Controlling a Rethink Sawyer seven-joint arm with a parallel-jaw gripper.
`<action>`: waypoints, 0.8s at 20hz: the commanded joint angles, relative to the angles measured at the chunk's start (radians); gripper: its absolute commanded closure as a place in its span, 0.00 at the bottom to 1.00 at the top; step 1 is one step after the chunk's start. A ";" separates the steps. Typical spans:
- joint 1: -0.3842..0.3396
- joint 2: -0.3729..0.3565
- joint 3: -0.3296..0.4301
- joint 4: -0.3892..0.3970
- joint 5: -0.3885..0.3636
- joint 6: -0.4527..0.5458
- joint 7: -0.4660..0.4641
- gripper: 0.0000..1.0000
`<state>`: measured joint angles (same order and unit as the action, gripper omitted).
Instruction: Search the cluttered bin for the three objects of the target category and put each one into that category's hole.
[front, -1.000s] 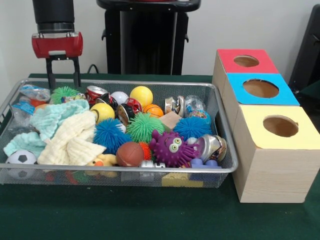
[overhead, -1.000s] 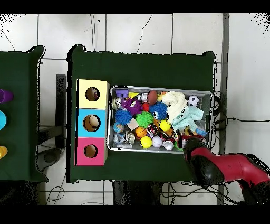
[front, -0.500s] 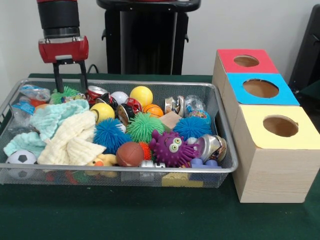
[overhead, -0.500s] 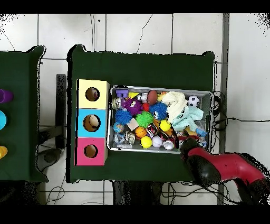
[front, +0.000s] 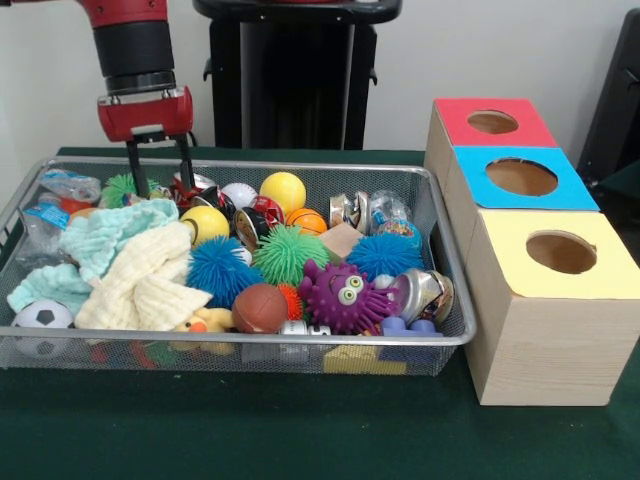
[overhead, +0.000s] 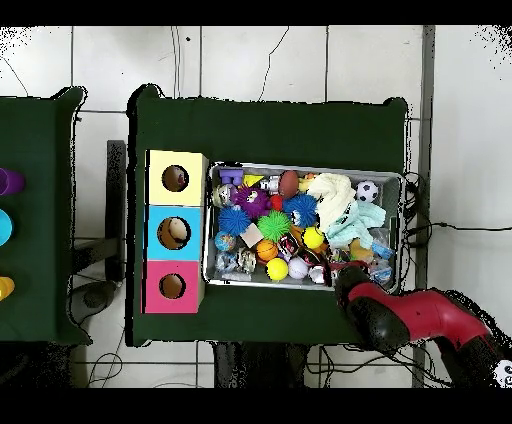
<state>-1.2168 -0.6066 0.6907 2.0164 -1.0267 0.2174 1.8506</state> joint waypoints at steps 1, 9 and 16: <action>-0.068 0.053 0.027 -0.034 -0.049 0.021 -0.119 0.00; 0.029 -0.034 -0.101 -0.004 -0.104 -0.101 0.053 0.00; 0.305 0.090 -0.447 -0.130 -0.078 -0.395 0.150 0.00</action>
<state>-1.1030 -0.6030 0.5106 2.0102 -1.0720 0.0649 1.8506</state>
